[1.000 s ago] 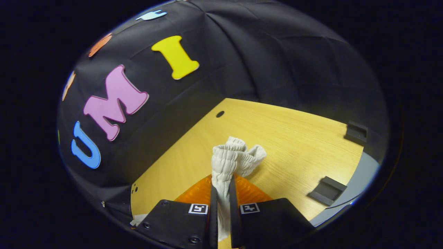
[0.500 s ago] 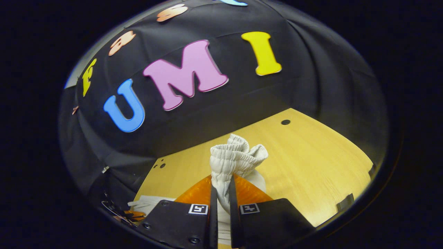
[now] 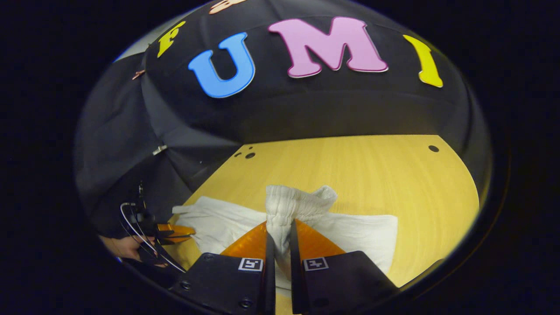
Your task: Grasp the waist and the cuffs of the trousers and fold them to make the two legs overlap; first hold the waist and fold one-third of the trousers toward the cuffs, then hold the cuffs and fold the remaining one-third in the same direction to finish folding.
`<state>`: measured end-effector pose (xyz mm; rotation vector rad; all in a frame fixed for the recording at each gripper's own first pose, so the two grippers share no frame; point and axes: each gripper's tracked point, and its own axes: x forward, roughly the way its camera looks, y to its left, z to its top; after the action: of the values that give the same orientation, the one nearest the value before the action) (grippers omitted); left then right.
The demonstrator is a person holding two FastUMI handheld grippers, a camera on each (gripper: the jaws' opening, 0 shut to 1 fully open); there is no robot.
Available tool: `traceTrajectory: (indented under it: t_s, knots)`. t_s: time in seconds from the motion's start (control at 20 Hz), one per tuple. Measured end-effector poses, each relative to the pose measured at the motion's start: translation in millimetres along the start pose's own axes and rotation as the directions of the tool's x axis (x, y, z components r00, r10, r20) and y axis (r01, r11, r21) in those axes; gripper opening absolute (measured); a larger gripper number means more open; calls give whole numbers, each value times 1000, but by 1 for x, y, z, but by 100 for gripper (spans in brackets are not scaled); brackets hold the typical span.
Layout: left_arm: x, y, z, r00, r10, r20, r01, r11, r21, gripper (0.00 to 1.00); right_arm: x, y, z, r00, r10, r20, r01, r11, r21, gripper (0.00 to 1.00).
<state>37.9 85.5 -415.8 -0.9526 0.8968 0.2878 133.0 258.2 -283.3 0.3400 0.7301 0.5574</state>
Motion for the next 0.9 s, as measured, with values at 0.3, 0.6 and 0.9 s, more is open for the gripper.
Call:
traceTrajectory:
  t_s: [0.3, 0.6, 0.9]
  knots:
    - [1, -1, 1, 1000, -8, -5, 8, 1000, 8, 10, 32, 9, -30, 980, 92, -175, -101, 994, -44, 22]
    - [3, -3, 1, 1000, -13, -4, 13, 1000, 9, 10, 38, 36, -66, 935, 210, -285, -179, 975, 130, 54]
    - [3, -4, 2, 1000, -15, -6, 15, 1000, 3, 10, -8, 57, -37, 909, 367, -198, -316, 916, 248, 75]
